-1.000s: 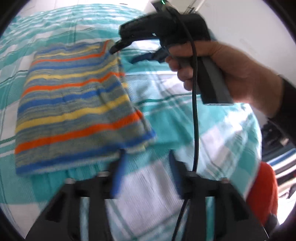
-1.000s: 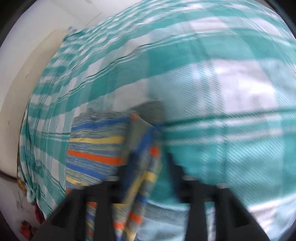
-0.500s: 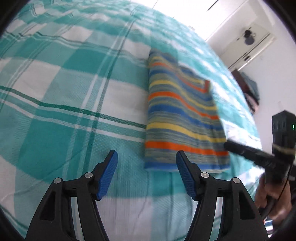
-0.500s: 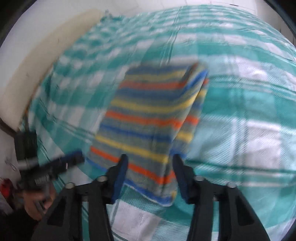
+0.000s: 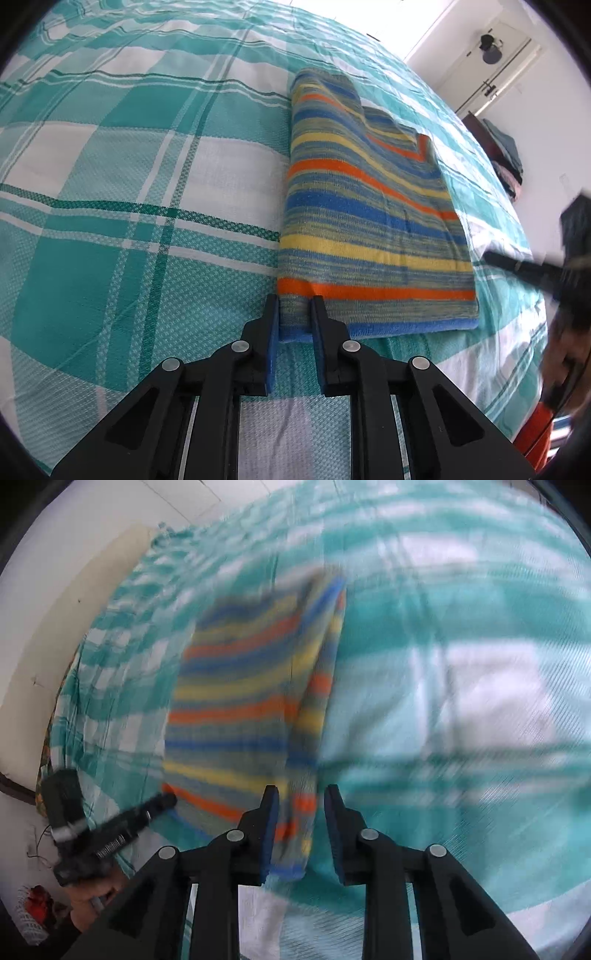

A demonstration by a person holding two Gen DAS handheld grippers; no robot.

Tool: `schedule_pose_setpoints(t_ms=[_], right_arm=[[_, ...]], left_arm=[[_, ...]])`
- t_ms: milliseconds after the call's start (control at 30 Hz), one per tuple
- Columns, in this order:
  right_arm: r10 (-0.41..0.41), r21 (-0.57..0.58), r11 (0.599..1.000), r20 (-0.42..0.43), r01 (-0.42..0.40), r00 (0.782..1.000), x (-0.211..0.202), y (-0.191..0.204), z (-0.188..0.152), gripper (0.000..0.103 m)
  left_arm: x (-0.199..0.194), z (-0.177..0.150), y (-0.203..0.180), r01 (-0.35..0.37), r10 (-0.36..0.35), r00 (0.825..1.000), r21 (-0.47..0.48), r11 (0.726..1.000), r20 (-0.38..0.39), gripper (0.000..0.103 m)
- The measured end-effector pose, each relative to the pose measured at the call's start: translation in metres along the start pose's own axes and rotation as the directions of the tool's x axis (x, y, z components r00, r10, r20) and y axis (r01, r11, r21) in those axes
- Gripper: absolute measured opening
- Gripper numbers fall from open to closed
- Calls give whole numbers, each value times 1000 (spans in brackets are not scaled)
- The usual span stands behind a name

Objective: Fold small clothes

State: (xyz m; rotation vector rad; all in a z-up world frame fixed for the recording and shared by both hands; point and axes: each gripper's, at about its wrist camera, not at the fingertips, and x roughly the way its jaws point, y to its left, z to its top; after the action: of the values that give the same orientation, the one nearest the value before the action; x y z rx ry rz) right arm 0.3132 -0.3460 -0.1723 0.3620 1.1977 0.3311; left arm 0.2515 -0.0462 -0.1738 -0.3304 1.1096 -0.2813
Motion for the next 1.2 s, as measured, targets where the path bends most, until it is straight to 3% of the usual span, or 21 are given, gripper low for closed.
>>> schedule_pose_setpoints(t_ms=[133, 267, 333, 400, 467, 500, 633, 833, 933, 1000, 1067, 1200], right_arm=[[-4, -108, 994, 80, 13, 997, -12, 20, 59, 27], [75, -201, 978, 64, -61, 995, 28, 41, 116, 27], [-27, -228, 973, 63, 41, 998, 57, 31, 128, 27], [-137, -180, 974, 18, 138, 990, 86, 7, 128, 19], [-68, -75, 995, 46, 72, 997, 82, -16, 125, 13], [-92, -59, 994, 56, 95, 994, 77, -17, 124, 1], [-119, -100, 987, 92, 128, 989, 43, 0, 109, 3], [17, -266, 964, 83, 6, 996, 4, 58, 37, 3], [-36, -298, 953, 50, 49, 998, 21, 62, -2, 3], [-88, -260, 962, -9, 83, 996, 38, 44, -21, 2], [-61, -202, 977, 12, 62, 998, 35, 31, -28, 0], [-103, -211, 970, 81, 118, 991, 8, 45, -31, 1]], left_arm=[[2, -4, 5, 21, -21, 999, -12, 1000, 28, 17], [2, -4, 6, 27, -27, 999, -6, 1000, 40, 18], [1, -6, 4, 21, -21, 999, 0, 1000, 42, 18], [1, -7, 5, 17, -17, 999, 10, 1000, 45, 18], [0, -8, 4, 11, -12, 999, 19, 1000, 45, 18], [0, -8, 5, 11, -12, 999, 20, 1000, 47, 18], [0, -9, 3, 2, -3, 999, 21, 1000, 52, 18], [-2, -9, -4, -35, 33, 998, 34, 999, 48, 19], [-2, -9, -6, -48, 46, 998, 41, 998, 43, 19], [-1, -8, -8, -59, 57, 998, 53, 997, 36, 19], [0, -6, -10, -76, 74, 997, 74, 994, 31, 19], [2, -5, -12, -99, 97, 995, 89, 991, 27, 19]])
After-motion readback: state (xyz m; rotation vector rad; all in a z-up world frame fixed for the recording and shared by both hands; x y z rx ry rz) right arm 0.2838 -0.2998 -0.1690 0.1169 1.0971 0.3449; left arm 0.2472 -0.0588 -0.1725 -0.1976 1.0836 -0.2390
